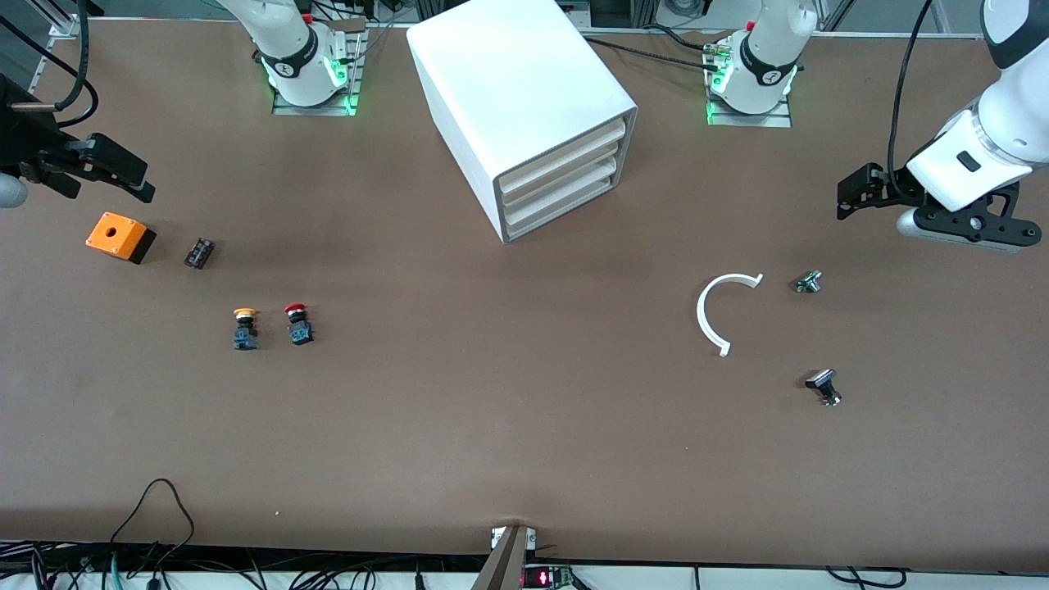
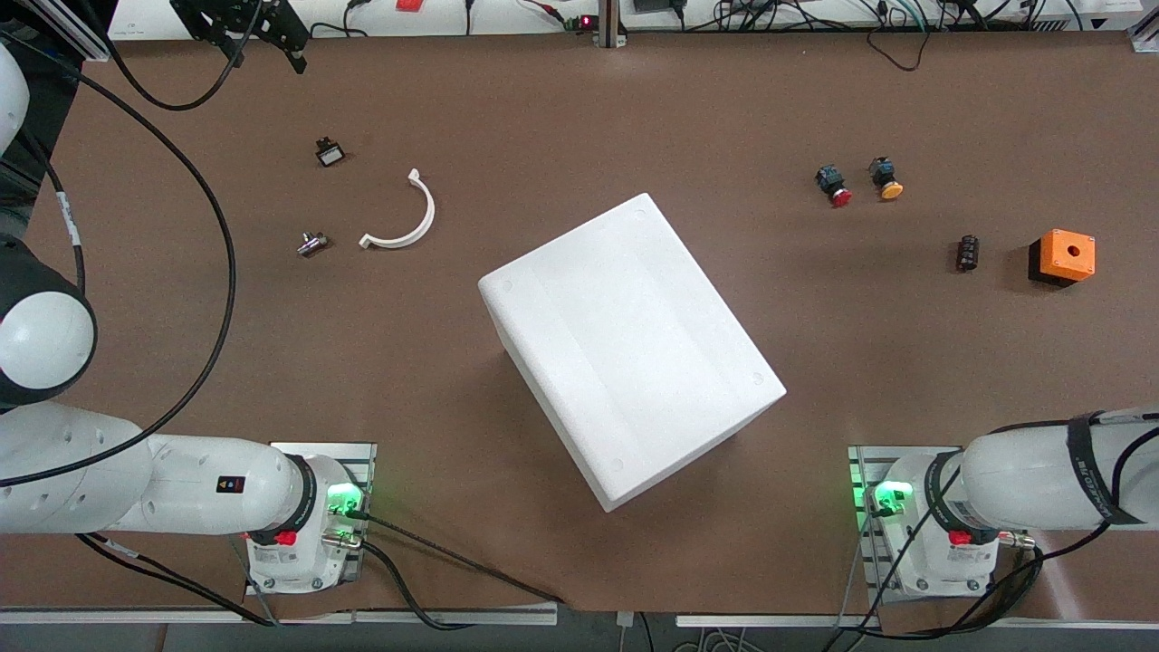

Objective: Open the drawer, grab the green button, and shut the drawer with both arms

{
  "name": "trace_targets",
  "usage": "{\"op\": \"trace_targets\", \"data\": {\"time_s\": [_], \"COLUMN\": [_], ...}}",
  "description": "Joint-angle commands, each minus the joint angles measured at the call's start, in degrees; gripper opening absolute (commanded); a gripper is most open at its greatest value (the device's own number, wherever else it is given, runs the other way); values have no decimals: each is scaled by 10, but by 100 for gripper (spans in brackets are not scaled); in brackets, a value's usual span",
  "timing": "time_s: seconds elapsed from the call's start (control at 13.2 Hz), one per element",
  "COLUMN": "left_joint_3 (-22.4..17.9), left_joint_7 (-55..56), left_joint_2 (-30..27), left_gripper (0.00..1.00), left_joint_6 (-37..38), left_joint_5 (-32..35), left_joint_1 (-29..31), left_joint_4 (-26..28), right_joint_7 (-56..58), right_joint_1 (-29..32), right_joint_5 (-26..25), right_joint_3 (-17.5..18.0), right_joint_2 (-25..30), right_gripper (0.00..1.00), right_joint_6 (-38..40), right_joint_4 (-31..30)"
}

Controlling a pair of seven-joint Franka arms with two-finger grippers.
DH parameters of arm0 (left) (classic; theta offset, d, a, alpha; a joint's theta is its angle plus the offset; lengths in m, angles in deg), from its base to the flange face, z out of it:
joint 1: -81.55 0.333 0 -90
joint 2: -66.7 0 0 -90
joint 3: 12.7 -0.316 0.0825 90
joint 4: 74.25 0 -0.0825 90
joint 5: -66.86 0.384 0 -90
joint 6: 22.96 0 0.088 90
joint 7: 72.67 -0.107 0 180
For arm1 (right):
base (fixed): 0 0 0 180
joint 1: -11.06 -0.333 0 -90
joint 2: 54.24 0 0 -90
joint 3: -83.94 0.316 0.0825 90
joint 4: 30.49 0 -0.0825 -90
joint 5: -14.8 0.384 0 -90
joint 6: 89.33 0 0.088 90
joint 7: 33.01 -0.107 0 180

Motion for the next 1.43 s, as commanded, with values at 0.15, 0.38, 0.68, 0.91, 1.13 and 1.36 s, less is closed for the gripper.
{"op": "trace_targets", "data": {"time_s": [0.15,0.38,0.68,0.91,1.13,1.36], "left_joint_3": [3,2,1,3,18,47], "left_joint_7": [6,6,7,0,0,0], "left_joint_2": [7,7,7,7,7,10], "left_gripper": [99,99,99,99,99,99], "left_joint_6": [15,16,31,109,175,231], "left_joint_5": [12,12,9,-16,-60,-115], "left_joint_1": [-2,-2,-2,-2,-8,-9], "left_joint_4": [-24,-24,-25,-26,-28,-45], "right_joint_7": [22,23,16,14,13,2], "right_joint_1": [5,5,5,2,-1,-18], "right_joint_5": [2,1,2,8,23,24], "right_joint_3": [-1,-2,-2,-1,3,4], "right_joint_2": [-4,-6,-7,-14,-40,-55], "right_gripper": [100,100,100,100,100,100], "right_joint_6": [17,19,30,22,10,-14], "right_joint_4": [14,-3,-41,-74,-72,-72]}}
